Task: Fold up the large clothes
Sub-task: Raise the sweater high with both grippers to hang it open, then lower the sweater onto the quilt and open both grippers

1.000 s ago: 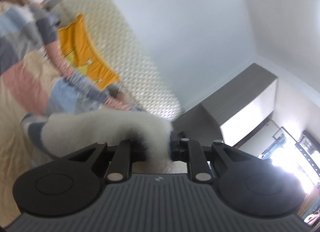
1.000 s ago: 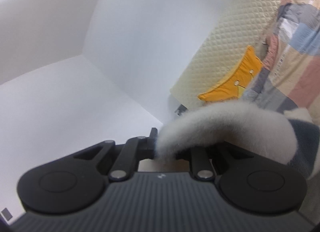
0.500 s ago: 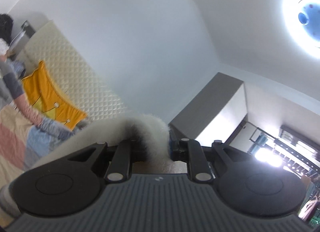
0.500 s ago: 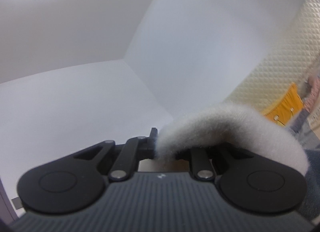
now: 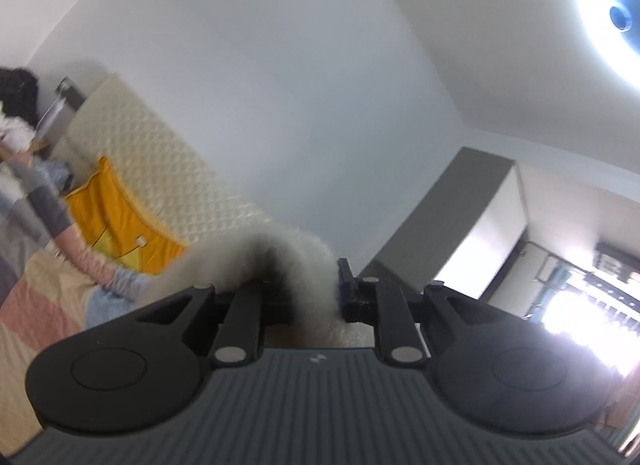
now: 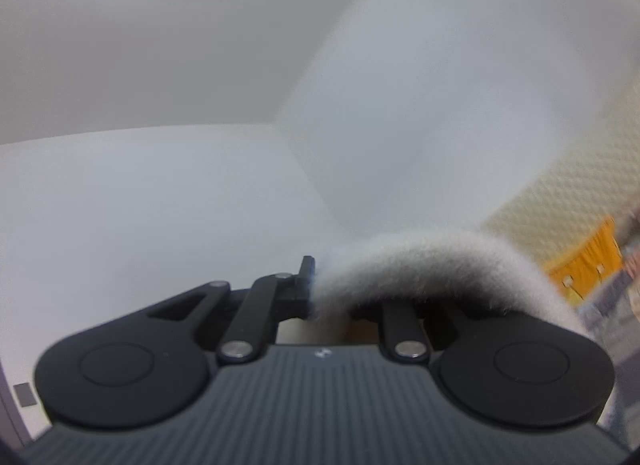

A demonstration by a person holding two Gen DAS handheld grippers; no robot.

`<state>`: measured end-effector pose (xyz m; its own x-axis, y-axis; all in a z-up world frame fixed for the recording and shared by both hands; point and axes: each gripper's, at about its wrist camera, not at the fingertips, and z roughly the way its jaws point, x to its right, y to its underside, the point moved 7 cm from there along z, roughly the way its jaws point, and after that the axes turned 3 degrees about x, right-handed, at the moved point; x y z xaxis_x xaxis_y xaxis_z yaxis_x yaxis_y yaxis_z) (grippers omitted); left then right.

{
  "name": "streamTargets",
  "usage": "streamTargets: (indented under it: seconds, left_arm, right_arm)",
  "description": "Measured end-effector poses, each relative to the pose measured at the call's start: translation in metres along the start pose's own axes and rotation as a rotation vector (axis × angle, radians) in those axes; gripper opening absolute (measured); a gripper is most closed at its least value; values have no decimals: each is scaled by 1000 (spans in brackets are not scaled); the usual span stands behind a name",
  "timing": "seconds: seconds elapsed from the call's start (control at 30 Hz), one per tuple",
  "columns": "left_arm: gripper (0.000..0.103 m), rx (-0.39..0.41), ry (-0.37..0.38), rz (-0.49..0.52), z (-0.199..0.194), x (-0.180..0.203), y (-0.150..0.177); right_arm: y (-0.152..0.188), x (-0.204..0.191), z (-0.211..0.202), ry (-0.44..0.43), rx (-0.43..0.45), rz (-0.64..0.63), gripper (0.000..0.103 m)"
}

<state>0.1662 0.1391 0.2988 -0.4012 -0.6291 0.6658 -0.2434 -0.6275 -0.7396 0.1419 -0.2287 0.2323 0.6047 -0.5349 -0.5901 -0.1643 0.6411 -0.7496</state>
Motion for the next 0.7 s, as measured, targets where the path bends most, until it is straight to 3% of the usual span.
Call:
streamTargets:
  seconds: [0.27,0.43,0.6,0.7]
  left_arm:
    - [20,-119,-180,-40,97,-139,81]
    - [20,-176,-285,-43,187,-239,131]
    - [20,-252,-401,-80,299,-363,186]
    - [20,-298,-441,-36,352,-422,220]
  right_arm:
    - [57,136,57,190,-121,41,16]
    - [92,210,101,271,-188,97,17]
    - [137,299,138,355,-265,172,17]
    - [165,335,142,397,-301,188,16]
